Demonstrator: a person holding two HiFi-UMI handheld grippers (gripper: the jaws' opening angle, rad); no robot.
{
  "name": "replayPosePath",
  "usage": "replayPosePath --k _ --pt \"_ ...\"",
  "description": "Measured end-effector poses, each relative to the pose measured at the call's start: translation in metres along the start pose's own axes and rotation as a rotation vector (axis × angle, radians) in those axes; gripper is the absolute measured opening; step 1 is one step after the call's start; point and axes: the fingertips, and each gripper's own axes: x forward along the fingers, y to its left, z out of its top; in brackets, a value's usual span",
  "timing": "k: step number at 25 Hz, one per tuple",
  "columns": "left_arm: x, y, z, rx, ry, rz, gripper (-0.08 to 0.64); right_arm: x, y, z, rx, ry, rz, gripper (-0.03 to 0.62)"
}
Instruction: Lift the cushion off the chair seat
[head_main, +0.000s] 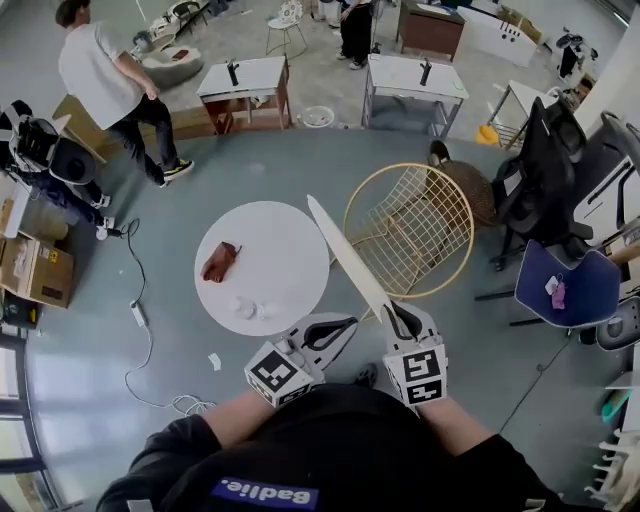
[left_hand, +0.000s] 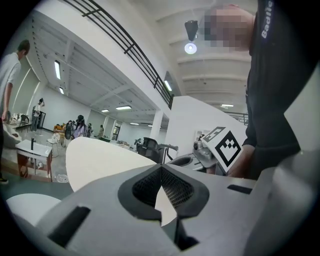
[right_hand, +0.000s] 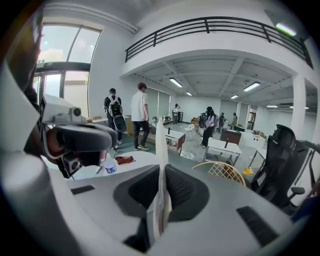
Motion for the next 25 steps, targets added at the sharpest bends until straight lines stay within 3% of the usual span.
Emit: replayPosePath --k 9,25 --pt "0.002 -0.018 -0.004 0.023 0.027 -0.061 0.014 -0.016 0.026 0.015 0.057 -0.065 0.089 0.044" --pt "0.004 -0.011 -0.006 0.017 0.036 -0.054 0.014 -0.004 0.035 0.011 0.101 -0.048 0.13 0.044"
